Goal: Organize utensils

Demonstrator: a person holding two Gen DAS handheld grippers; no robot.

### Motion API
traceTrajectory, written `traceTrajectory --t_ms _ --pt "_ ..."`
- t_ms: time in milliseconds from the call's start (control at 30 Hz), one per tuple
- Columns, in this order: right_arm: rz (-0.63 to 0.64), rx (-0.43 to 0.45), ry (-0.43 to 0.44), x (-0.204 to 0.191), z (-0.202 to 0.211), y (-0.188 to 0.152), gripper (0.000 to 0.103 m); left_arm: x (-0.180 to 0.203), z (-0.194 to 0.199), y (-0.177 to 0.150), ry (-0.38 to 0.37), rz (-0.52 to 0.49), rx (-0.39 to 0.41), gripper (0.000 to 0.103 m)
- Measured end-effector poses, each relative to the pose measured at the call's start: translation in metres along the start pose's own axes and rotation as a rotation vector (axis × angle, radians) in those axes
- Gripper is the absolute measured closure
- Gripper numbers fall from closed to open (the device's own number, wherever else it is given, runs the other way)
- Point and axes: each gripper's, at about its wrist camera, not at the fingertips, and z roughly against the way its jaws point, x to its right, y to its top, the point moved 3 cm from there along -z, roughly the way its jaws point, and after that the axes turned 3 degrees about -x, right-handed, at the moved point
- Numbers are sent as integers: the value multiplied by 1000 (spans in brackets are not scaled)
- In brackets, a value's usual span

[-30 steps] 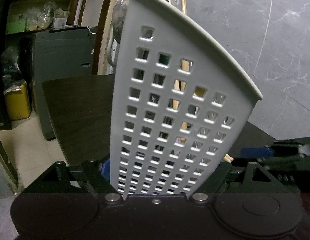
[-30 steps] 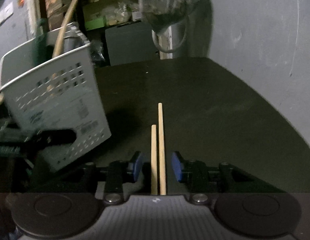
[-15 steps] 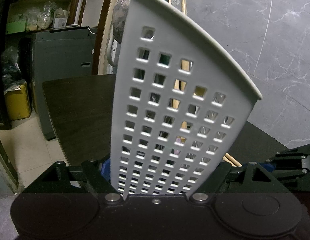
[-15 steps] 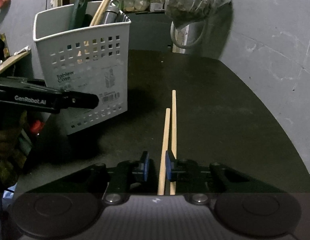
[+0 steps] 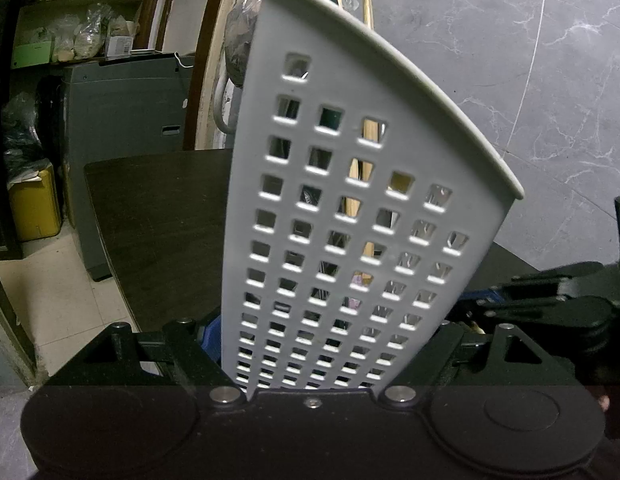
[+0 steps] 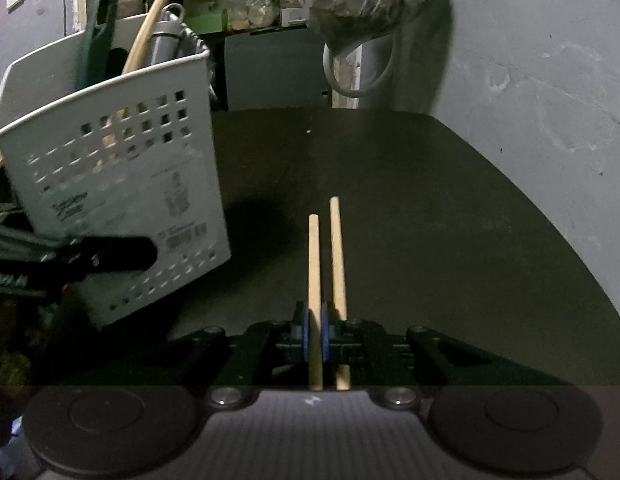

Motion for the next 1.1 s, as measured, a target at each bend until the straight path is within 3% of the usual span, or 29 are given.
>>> traceTrajectory --t_ms 367,400,533,633,767,1100 --pt "-1 16 -22 6 -15 12 95 0 0 0 0 -1 0 20" --pt "-2 24 -18 6 -14 13 89 0 0 0 1 -1 0 20" --pt "23 55 -29 6 -7 17 50 0 0 0 0 0 0 20" --pt "52 40 -34 6 -9 20 44 0 0 0 0 -1 0 20" --pt "66 4 -29 7 -20 25 43 0 0 0 -1 -1 0 20" --pt "-31 -26 0 20 -51 40 36 0 0 0 1 -3 0 20"
